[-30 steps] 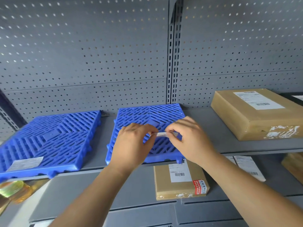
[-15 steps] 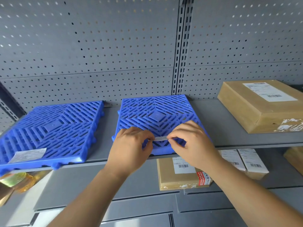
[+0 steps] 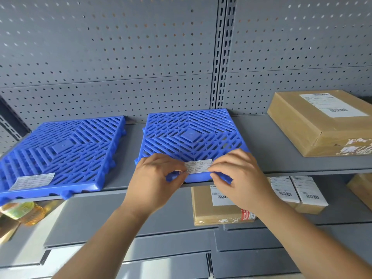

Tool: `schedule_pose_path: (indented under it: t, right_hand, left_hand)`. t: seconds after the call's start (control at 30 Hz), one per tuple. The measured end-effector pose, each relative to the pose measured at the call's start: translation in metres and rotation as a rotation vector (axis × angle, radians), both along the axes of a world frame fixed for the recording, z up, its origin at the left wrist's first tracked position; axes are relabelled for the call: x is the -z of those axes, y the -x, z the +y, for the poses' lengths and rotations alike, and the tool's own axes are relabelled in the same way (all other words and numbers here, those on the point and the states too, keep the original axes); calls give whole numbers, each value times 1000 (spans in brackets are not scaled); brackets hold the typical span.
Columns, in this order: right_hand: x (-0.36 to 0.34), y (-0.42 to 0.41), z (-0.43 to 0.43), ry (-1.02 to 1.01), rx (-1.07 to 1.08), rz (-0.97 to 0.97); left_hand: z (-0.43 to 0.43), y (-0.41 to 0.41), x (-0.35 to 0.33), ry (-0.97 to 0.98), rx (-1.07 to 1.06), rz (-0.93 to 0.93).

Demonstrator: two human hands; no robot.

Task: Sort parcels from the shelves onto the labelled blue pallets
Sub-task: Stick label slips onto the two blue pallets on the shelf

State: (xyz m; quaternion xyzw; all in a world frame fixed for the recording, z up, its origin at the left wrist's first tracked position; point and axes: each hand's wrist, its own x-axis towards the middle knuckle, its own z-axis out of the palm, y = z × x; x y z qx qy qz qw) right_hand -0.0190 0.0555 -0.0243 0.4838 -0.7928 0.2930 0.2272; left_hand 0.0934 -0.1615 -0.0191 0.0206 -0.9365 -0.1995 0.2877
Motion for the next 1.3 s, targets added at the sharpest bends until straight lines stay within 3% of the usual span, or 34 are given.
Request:
schedule_pose_path:
  t: [0.67, 1.03, 1.3]
  right_hand:
    - [-13, -14, 0, 22, 95, -43]
    - [-25, -39, 28, -40, 359, -140]
    - [-37, -47, 101, -67, 488, -155]
  left_hand:
    - [12, -9, -13, -84, 5, -30]
    - [53, -2, -18, -29, -87, -36]
    - [132, 3, -33, 47, -99, -27]
